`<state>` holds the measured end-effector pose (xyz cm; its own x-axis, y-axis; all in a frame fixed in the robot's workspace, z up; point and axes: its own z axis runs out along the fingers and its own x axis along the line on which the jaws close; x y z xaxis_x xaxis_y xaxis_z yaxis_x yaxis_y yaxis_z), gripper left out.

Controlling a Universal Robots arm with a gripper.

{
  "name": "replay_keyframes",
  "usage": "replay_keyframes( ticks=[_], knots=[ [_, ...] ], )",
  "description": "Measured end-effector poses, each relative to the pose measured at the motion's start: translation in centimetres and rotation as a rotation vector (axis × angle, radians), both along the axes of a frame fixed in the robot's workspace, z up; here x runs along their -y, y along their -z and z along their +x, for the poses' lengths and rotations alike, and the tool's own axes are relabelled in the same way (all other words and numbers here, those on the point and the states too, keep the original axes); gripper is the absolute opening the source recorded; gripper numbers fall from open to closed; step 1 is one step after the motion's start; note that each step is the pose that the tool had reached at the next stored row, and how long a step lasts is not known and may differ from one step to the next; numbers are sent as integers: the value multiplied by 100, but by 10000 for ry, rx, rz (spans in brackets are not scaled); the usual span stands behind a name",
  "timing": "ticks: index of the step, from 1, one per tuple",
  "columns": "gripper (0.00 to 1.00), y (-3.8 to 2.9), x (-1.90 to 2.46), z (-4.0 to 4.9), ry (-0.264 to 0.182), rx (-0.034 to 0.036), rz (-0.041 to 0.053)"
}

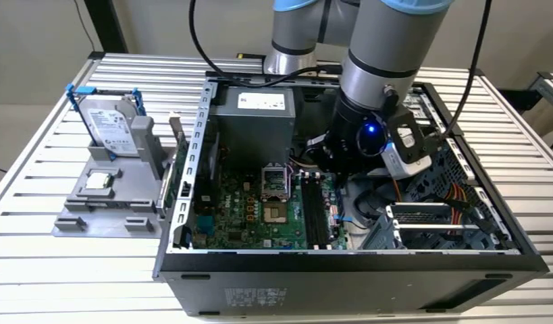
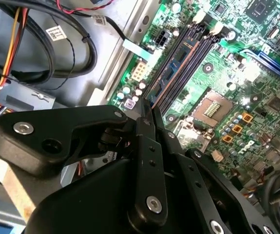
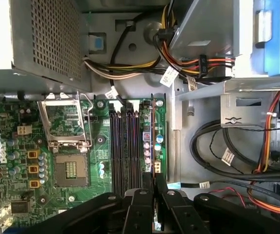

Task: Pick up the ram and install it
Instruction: 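Insert the ram into the slot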

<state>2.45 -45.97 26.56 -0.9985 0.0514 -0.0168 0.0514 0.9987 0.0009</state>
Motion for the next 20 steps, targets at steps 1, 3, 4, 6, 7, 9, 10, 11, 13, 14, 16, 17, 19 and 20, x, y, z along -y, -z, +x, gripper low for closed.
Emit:
replay_keyframes(
  ticks=[1, 3, 4, 6, 7, 9, 10, 11, 13, 14, 16, 17, 19, 20],
  knots=[
    [0, 9, 5, 0, -1, 0, 0],
    [0, 31, 11, 0, -2, 0, 2],
    [0, 44, 13, 0, -3, 1, 2],
    [0, 68, 19, 0, -4, 0, 2],
    [0, 77, 22, 0, -4, 0, 1],
    [0, 97, 26, 0, -4, 0, 1],
    [0, 108, 31, 0, -5, 0, 0],
    [0, 117, 36, 0, -5, 0, 1],
    [0, 138, 40, 0, -5, 0, 1],
    [0, 153, 41, -1, -6, 0, 1],
    [0, 182, 44, 0, -15, 1, 2],
    [0, 193, 47, 0, -20, 0, 0],
    [0, 211, 51, -1, -32, 0, 1],
    [0, 220, 52, -1, -39, 0, 0]
  ],
)
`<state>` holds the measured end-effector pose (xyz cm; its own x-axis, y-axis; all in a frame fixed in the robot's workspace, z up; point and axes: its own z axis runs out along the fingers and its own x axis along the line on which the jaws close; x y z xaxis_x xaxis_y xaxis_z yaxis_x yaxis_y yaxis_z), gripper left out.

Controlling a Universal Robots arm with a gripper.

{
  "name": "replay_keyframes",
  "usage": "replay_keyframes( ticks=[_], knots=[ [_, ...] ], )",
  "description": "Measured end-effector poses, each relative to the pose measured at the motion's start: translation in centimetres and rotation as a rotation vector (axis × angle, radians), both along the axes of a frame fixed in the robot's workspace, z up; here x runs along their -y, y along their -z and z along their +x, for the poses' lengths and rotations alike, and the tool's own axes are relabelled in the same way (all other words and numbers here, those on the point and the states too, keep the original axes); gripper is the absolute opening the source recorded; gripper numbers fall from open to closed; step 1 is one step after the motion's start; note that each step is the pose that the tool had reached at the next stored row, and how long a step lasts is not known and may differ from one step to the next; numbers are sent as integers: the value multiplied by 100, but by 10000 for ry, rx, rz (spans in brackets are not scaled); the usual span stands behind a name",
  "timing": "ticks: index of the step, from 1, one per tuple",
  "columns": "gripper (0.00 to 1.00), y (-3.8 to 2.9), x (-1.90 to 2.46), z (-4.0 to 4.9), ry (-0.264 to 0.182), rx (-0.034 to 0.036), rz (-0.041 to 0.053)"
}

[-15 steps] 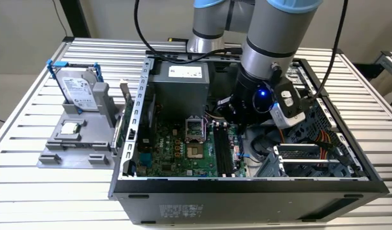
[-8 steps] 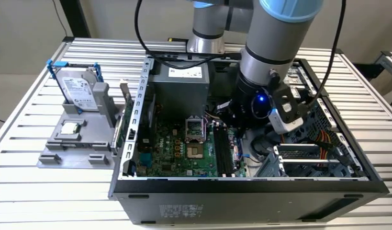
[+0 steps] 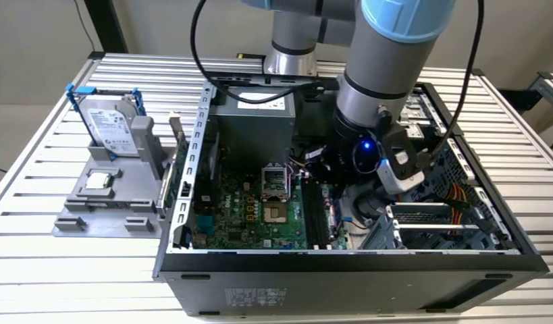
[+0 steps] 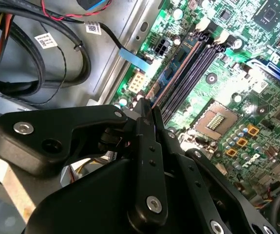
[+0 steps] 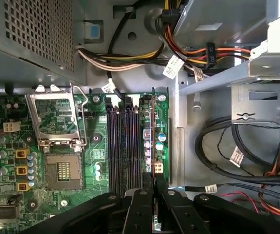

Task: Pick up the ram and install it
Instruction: 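Insert the ram into the slot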

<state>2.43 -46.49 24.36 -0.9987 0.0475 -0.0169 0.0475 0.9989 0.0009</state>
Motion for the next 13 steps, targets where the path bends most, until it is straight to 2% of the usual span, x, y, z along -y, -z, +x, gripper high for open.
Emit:
replay_keyframes(
  ticks=[7, 13],
  knots=[
    [0, 94, 2, -1, -74, 0, -4],
    [0, 109, 25, -9, -294, 0, -4]
  ],
)
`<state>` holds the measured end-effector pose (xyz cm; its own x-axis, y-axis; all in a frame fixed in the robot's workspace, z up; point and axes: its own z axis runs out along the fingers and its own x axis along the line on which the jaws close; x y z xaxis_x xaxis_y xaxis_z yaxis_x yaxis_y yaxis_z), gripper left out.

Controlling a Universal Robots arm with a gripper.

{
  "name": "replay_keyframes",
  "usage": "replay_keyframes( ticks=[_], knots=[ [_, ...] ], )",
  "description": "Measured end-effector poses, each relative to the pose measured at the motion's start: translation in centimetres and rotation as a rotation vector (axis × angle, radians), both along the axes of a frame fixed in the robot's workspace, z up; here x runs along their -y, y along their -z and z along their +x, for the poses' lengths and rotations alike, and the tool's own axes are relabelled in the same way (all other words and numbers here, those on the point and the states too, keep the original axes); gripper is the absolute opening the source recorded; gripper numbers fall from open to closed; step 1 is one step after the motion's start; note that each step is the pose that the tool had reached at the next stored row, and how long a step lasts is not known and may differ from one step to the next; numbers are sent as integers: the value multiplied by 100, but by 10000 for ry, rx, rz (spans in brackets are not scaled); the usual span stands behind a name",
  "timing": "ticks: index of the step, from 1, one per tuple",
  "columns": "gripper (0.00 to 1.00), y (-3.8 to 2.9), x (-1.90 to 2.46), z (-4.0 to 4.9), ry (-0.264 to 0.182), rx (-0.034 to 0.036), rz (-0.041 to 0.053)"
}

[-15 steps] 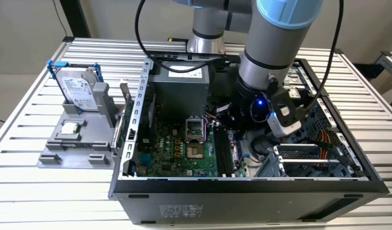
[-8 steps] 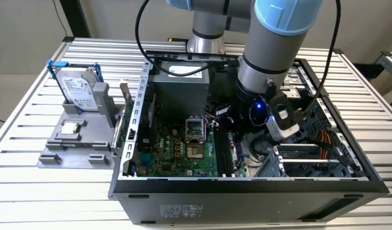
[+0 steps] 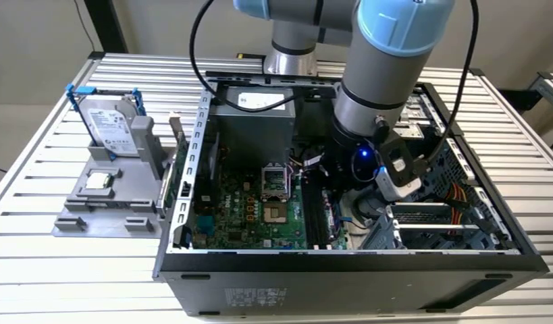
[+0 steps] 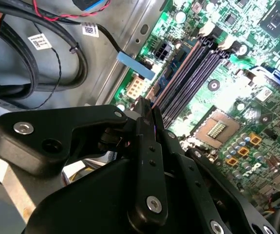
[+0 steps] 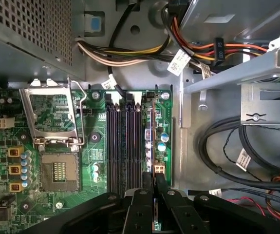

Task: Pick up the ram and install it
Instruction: 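Insert the ram into the slot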

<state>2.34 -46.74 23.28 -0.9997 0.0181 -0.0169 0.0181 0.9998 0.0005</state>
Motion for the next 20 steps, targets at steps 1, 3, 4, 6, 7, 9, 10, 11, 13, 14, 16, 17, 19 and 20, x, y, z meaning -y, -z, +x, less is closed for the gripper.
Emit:
replay_keyframes(
  ticks=[1, 3, 4, 6, 7, 9, 10, 11, 13, 14, 16, 17, 19, 20],
  knots=[
    [0, 0, 5, -3, -33, 0, 0],
    [0, 0, 15, -10, -62, 0, 0],
    [0, 0, 20, -12, -70, 0, 0],
    [0, 0, 24, -28, -79, 0, 0],
    [0, 0, 25, -41, -83, 0, 0],
    [0, 0, 26, -67, -94, 0, 0],
    [0, 0, 28, -75, -96, 0, 1],
    [0, 0, 31, -77, -95, 0, 0],
    [0, 5, 32, -77, -96, 0, 2],
    [0, 10, 32, -77, -97, 0, 1],
    [0, 20, 32, -80, -96, 0, 0],
    [0, 27, 32, -82, -96, 0, 1],
    [0, 43, 32, -83, -96, 0, 0],
    [0, 49, 32, -84, -96, 0, 1]
  ],
)
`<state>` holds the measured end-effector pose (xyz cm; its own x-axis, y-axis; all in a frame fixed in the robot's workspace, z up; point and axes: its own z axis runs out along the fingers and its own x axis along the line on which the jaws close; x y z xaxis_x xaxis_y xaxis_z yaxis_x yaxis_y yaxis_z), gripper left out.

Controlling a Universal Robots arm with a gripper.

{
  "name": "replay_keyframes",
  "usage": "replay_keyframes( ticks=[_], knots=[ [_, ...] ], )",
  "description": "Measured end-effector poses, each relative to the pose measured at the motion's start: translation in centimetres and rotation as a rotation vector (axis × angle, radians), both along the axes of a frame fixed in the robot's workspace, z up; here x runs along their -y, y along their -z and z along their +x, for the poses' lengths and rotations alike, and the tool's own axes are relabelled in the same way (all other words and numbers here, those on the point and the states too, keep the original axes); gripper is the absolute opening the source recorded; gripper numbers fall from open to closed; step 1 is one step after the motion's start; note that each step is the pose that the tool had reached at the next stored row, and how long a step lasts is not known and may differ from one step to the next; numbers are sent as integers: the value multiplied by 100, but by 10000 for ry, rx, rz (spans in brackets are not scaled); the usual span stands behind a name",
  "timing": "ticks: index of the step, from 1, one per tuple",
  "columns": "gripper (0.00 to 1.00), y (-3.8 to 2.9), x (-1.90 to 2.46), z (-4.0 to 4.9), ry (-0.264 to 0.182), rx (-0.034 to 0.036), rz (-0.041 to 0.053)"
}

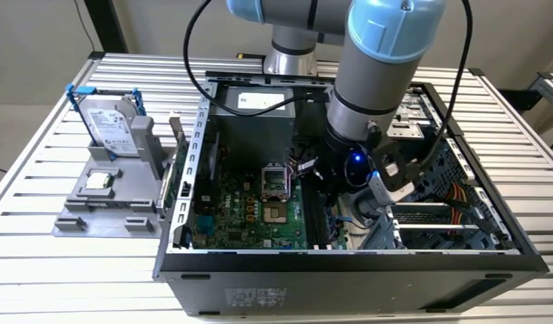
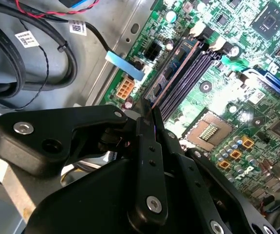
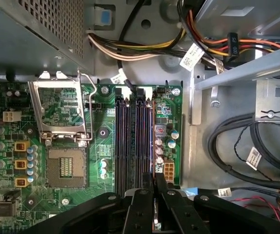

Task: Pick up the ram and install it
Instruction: 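Insert the ram into the slot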

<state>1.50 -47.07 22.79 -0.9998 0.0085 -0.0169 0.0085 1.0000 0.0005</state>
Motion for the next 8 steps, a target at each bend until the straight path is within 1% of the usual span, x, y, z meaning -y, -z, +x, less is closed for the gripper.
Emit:
replay_keyframes(
  ticks=[8],
  knots=[
    [0, 27, 0, -9, -1, -1, -2]
  ],
)
